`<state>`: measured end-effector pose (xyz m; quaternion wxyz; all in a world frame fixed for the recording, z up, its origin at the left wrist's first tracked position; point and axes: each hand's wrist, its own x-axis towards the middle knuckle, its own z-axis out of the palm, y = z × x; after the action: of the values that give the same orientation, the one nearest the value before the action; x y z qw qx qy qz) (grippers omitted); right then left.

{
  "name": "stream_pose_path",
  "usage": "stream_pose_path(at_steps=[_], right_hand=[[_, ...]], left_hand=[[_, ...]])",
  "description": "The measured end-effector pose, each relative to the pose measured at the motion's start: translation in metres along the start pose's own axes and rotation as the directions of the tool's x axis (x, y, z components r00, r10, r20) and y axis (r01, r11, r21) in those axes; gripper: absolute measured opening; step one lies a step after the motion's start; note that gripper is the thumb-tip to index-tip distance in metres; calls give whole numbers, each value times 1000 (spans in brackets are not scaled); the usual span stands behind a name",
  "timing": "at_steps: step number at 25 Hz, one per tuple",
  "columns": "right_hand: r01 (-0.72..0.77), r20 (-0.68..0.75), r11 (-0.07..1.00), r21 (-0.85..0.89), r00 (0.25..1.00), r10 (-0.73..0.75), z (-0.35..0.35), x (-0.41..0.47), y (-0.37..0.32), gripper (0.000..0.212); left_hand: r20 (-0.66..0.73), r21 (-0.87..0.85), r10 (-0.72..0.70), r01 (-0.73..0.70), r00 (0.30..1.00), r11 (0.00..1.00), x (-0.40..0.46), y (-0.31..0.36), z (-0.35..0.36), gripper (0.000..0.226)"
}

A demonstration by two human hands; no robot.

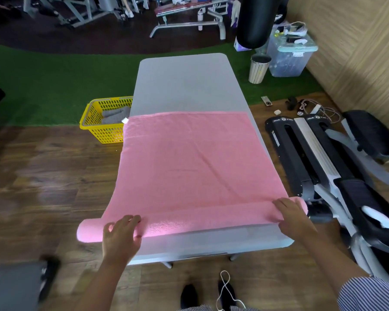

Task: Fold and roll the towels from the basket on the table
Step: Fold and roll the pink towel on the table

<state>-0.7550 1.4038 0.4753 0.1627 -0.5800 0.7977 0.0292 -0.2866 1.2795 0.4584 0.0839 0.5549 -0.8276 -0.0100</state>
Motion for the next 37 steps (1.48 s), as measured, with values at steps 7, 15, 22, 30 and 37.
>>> stream_pose_path(at_steps=[7,15,22,30,37], right_hand=[[62,-73,997,-36,995,-65,1,6,-14,50],[-2,120,992,-125,993,17,-26,14,-5,47],[71,-120,989,130,991,-55,-7,28,-6,41],[-14,42,990,-142,999,20,-21,28,-9,46],[68,-122,995,68,991,-59,-19,40,-10,36]], left_hand=[[-15,-14,-90,90,996,996,-7,-16,2,46],[-30,-72,-31,29,999,997,9,3,-4,37],[-33,-52,-49,47,998,998,4,-11,3,31],[29,-53,5,-4,1000,999,9,-8,-4,41],[-19,-33,-114,114,993,993,18,-17,-4,38]])
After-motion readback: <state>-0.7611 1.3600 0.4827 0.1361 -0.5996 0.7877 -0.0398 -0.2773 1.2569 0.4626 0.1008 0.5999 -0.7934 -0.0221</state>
